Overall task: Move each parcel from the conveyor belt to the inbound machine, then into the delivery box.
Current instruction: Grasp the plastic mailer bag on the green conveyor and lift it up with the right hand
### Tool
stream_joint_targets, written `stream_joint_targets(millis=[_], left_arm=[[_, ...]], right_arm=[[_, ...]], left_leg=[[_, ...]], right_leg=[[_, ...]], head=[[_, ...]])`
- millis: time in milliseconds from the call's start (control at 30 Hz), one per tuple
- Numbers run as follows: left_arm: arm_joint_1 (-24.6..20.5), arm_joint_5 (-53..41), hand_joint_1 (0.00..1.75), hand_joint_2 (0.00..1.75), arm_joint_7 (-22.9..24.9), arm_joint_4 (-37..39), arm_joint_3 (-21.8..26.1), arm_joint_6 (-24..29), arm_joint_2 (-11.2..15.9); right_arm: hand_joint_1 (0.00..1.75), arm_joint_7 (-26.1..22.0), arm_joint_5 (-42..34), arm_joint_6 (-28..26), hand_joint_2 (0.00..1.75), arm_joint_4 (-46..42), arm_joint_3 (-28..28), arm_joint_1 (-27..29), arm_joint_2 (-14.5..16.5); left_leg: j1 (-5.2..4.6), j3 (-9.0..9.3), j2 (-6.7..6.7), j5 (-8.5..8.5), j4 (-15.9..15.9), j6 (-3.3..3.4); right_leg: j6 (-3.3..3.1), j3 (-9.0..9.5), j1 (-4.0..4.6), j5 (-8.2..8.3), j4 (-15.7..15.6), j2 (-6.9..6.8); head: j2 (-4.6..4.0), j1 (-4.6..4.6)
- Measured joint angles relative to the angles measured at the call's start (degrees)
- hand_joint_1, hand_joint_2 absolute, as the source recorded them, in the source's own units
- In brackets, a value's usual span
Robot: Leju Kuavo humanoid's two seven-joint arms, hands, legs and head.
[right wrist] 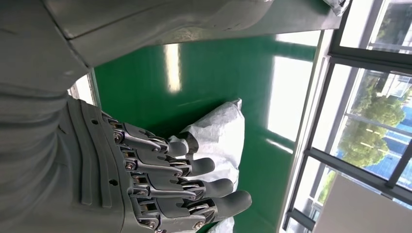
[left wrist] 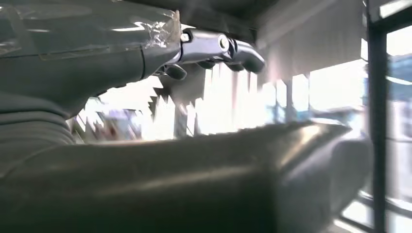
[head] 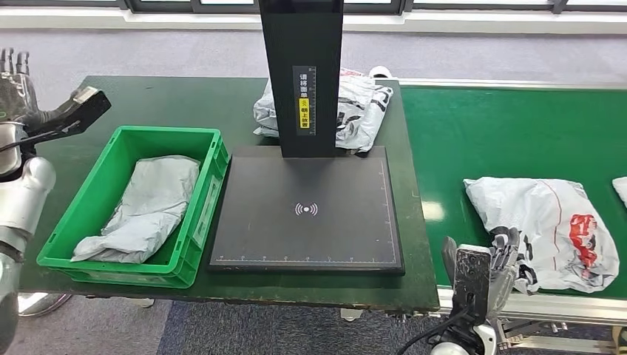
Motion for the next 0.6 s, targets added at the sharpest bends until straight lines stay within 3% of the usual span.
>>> stream_joint_targets(millis=[67,167,267,367,433,600], left_arm=[[1.3,14.2,0.00,1.75,-7.1,-2.8,2.0,-5.1,-2.6],[8.2,41.1,0.00,1.75,-16.4,-11.0,4.6,-13.2,-7.5],[20.0,61.9,0.00,1.75,-24.9,-20.9,4.9,-18.2,-13.6],[31.3,71.9,0.00,1.75,-32.2,-28.4,3.1,-21.1,-20.8],[36.2,75.5,0.00,1.75,-34.0,-31.2,1.0,-22.1,-24.8],[41.8,82.9,0.00,1.75,-34.2,-34.3,-4.3,-24.7,-31.8]], right_arm=[[0.00,0.9,0.4,-0.1,1.75,-0.1,-0.7,0.3,0.0],[0.00,5.2,4.4,1.3,1.75,0.7,-3.0,0.2,-0.4],[0.00,10.3,13.6,5.1,1.75,2.6,-6.2,-1.3,-1.9],[0.00,13.9,22.5,9.2,1.75,4.9,-9.7,-5.6,-4.7],[0.00,15.3,25.8,12.5,1.75,7.1,-11.7,-10.1,-7.3],[0.00,16.2,31.4,19.1,1.75,22.4,-15.1,-24.8,-17.2]], left_leg=[[-0.06,0.02,-0.05,-0.01,0.0,0.02],[-0.24,0.11,0.06,-0.12,0.0,0.12],[-0.50,0.33,0.50,-0.35,0.0,0.36],[-0.61,0.35,0.65,-0.48,0.0,0.57],[-0.66,0.27,0.63,-0.53,0.1,0.68],[-0.76,0.10,0.58,-0.46,0.2,1.07]], right_leg=[[0.01,0.05,-0.07,0.00,0.0,-0.04],[0.05,0.14,-0.25,-0.02,0.0,0.07],[0.20,0.20,-0.49,-0.10,0.0,0.47],[0.40,0.20,-0.60,-0.15,-0.1,0.61],[0.55,0.22,-0.66,-0.14,-0.1,0.58],[0.90,0.25,-0.81,-0.01,-0.1,0.43]], head=[[0.01,0.01],[0.00,0.01],[-0.01,-0.01],[0.00,-0.01],[-0.01,0.01],[-0.01,0.02]])
